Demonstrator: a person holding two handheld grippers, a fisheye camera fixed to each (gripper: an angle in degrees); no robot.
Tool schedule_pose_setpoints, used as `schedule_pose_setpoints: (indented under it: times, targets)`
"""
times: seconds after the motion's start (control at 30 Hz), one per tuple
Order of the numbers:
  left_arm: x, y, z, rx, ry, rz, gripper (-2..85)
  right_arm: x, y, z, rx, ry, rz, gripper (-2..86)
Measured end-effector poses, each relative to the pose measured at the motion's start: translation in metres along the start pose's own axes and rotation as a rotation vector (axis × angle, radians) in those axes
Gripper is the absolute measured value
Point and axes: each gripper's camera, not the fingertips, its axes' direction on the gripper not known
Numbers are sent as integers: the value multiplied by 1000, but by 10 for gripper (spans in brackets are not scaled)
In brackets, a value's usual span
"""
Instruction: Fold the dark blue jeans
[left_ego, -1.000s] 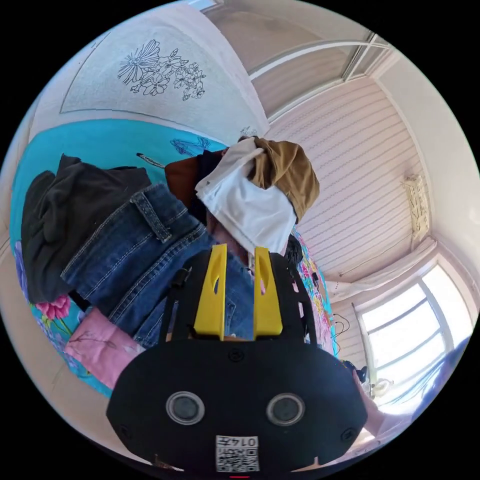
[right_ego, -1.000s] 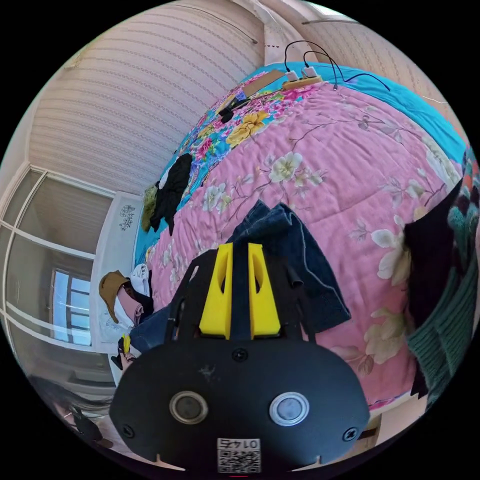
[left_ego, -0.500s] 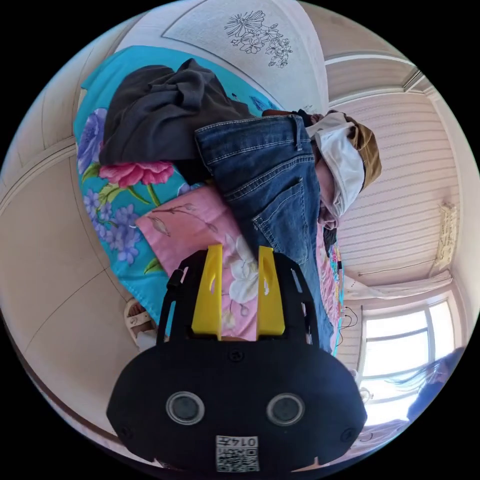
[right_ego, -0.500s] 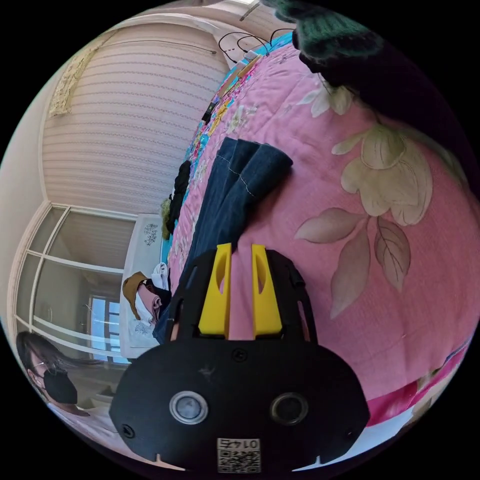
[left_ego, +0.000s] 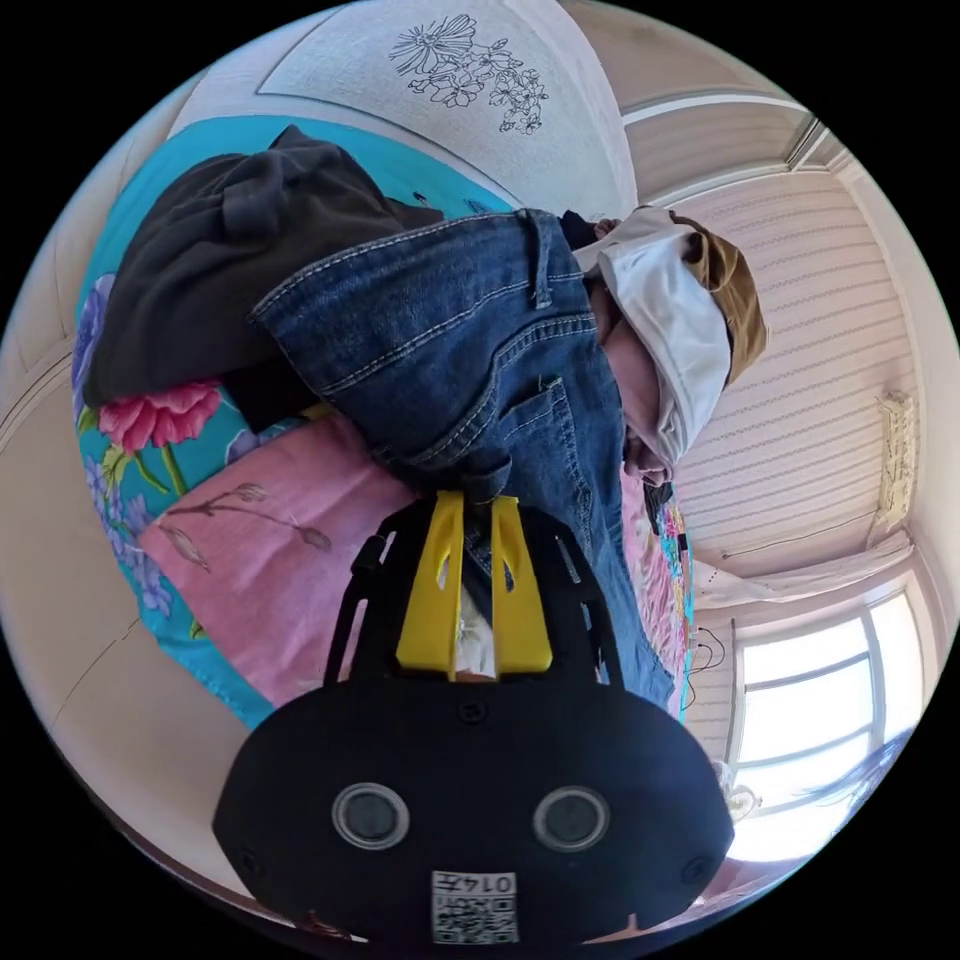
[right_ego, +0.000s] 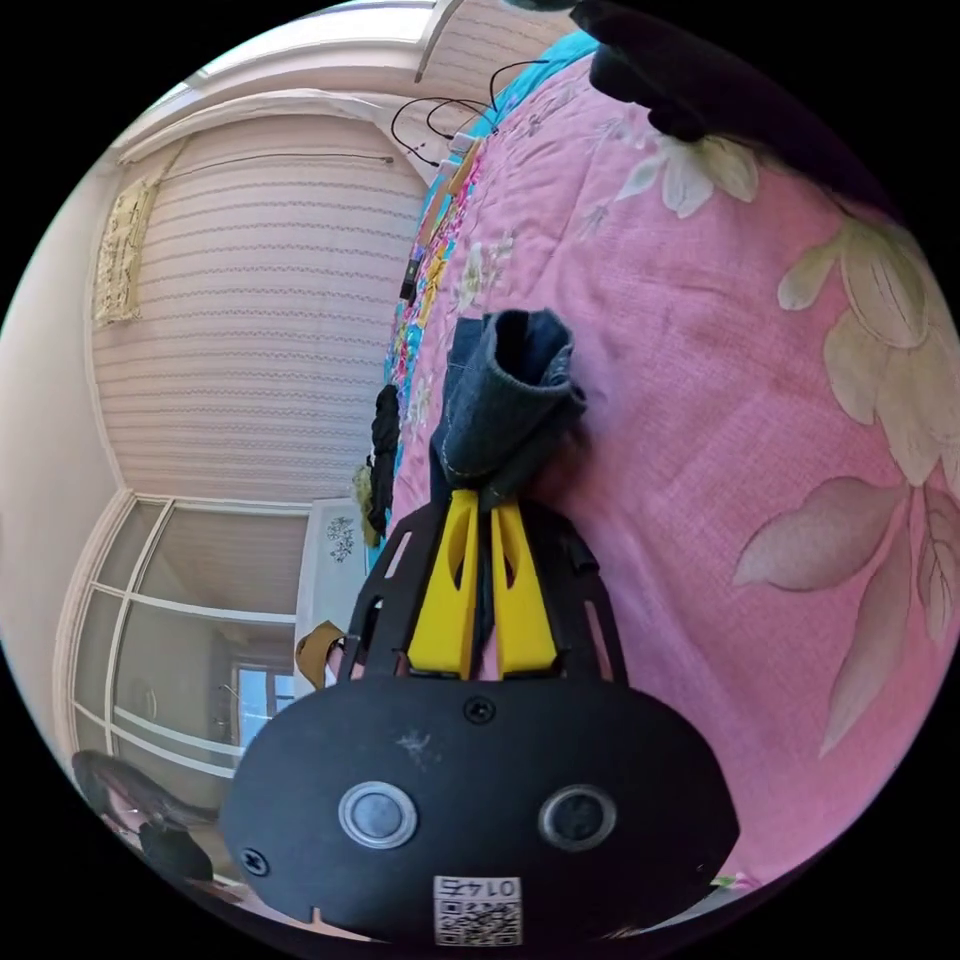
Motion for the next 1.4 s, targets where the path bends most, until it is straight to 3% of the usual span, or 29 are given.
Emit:
schedule_pose_setpoints:
  times: [0.17, 0.33, 0.5, 0.63, 0.73, 0.8, 0.93, 1.07, 1.17, 1.3, 1.37, 1.4]
  targets:
    - [12, 18, -3, 17, 105, 93, 39, -34, 20, -16, -49, -80, -204, 5]
    - [-1, 48, -5, -63, 93, 160, 40, -34, 66, -60, -142, -69, -285, 8]
    - [-34, 100, 36, -201, -73, 220, 64, 12, 138, -64, -344, 309, -263, 29]
    - [-29, 130, 40, -176, -325, 383, 65, 19, 167, -70, -275, 482, -286, 34]
    - [12, 163, 51, -256, -469, 680, 65, -19, 195, -65, -211, 768, -521, 30]
    - [63, 207, 87, -351, -583, 1017, 65, -70, 227, -22, -245, 883, -875, 35]
    - [129, 288, 169, -380, -617, 1463, 61, -133, 282, 83, -500, 709, -1298, 60]
    - [185, 352, 272, -444, -387, 1652, 73, -179, 349, 197, -749, 540, -1599, 75]
    - [207, 390, 340, -516, -322, 1738, 82, -185, 377, 257, -899, 512, -1642, 78]
    - [197, 432, 434, -705, -376, 1760, 85, -151, 390, 315, -1116, 621, -1574, 67]
    - [188, 440, 456, -724, -350, 1736, 73, -145, 389, 316, -1116, 603, -1540, 45]
    - [186, 443, 463, -730, -332, 1709, 28, -146, 388, 311, -1109, 592, -1555, 32]
